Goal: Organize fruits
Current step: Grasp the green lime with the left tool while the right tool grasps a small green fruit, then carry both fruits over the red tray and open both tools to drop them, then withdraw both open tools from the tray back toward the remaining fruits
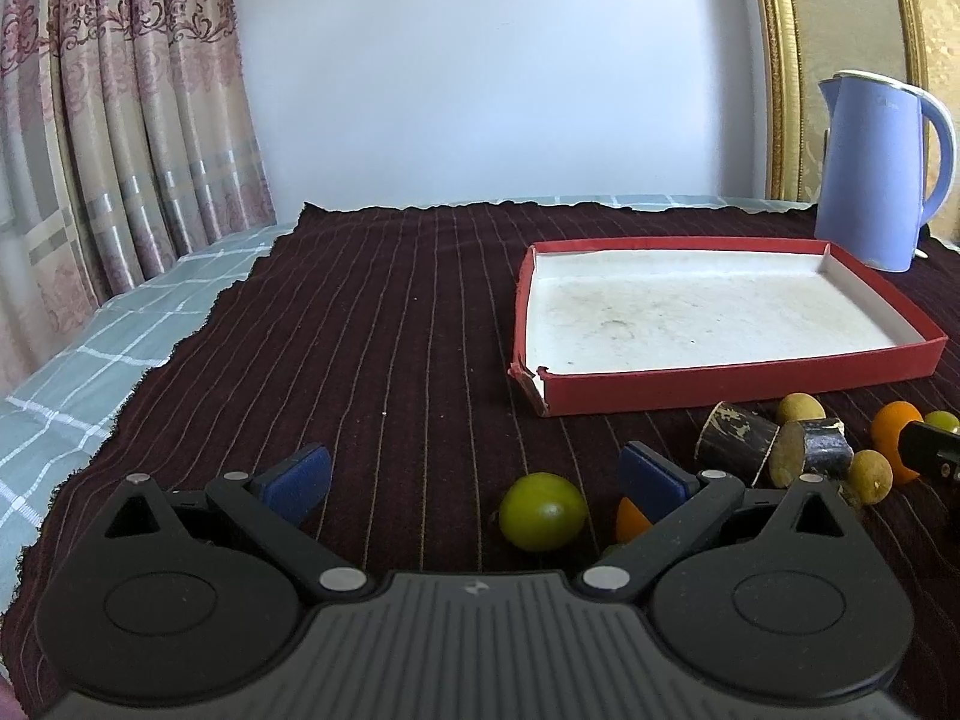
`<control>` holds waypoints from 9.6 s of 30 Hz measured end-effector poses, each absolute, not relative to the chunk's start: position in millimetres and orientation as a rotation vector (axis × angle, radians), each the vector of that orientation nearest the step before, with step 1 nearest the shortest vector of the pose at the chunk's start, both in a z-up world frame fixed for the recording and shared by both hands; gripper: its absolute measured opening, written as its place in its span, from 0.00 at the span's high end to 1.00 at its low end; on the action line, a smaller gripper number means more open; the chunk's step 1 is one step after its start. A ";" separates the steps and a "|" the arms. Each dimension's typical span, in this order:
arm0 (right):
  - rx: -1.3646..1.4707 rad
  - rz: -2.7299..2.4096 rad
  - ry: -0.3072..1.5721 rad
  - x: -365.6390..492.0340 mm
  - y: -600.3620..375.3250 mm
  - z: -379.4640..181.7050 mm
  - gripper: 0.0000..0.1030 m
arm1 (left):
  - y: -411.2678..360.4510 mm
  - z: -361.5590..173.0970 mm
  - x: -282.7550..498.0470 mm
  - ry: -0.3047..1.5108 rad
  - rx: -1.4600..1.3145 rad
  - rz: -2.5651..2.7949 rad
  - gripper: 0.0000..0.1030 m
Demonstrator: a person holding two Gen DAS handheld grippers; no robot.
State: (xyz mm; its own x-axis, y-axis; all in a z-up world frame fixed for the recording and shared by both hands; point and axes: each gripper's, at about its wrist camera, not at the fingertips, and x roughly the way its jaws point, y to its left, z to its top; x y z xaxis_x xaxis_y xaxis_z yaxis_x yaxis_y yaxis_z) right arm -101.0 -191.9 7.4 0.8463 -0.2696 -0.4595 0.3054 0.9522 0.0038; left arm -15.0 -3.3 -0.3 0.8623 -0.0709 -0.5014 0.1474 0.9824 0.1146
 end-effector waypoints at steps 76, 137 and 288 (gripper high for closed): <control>0.049 -0.195 0.510 -118.8 -233.5 -7.6 0.19 | -3.4 -6.3 -40.0 0.585 0.236 -0.482 0.70; 0.095 -0.042 0.374 -82.7 -235.9 47.0 0.71 | -59.5 27.9 31.4 0.571 0.258 -0.335 0.70; 0.132 -0.179 0.395 -111.1 -208.0 10.6 0.00 | 10.0 -3.0 29.4 0.740 0.052 -0.189 0.03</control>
